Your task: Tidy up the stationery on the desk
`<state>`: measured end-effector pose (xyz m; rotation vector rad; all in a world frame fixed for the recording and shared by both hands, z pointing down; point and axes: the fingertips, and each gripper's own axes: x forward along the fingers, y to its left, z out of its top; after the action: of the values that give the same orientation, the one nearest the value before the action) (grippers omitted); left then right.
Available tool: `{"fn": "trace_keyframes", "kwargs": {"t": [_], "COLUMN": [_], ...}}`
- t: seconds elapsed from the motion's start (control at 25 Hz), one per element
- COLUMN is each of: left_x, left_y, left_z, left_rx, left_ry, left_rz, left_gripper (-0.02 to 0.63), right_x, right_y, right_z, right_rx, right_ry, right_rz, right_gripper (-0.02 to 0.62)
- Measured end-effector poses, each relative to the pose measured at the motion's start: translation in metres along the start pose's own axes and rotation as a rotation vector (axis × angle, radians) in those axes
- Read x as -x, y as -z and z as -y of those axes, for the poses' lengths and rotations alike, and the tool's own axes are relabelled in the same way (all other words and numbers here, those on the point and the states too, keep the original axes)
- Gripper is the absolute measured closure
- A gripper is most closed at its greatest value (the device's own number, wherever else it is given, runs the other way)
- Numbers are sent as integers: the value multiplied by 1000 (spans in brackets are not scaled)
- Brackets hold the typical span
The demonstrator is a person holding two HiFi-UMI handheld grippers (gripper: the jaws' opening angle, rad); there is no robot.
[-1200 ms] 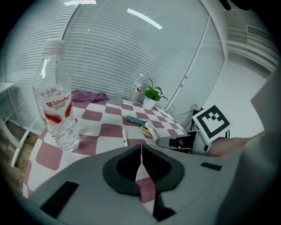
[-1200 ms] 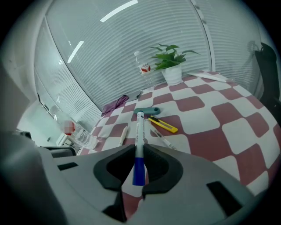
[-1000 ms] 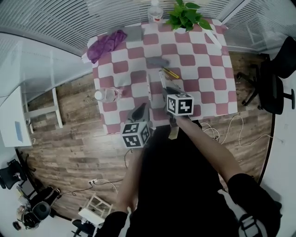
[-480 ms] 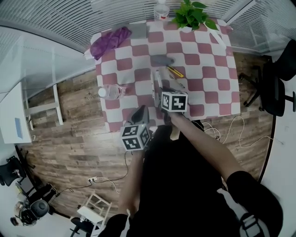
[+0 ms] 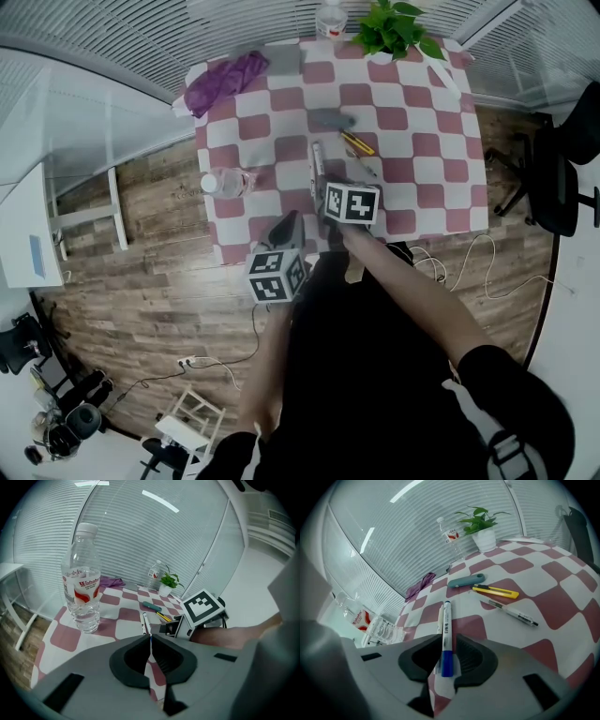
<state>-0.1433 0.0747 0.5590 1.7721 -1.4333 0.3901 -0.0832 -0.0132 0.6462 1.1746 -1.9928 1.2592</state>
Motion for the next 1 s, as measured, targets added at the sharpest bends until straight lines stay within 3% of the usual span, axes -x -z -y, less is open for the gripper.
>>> {"fn": "trace_keyframes", "kwargs": {"t": [0.4, 0.72, 0.88, 1.0], "left_x": [0, -7, -10, -12], "left_y": [-3, -6, -10, -14], "left_z": [1, 9, 13, 17], "left_rx": [-6, -23, -35, -43], "left_ry": [-2, 17, 25, 29], "left_rz": [4, 4, 7, 9], "left_gripper": [566, 566, 566, 566], "right_x": [6, 15, 24, 34], "right_y": [-3, -16, -29, -37], "right_z": [3, 5, 15, 24], "right_rx": [6, 103, 230, 453], "right_ry": [-8, -14, 20, 79], "right_rz": [3, 53, 89, 107], "right_gripper": [489, 489, 489, 477]}}
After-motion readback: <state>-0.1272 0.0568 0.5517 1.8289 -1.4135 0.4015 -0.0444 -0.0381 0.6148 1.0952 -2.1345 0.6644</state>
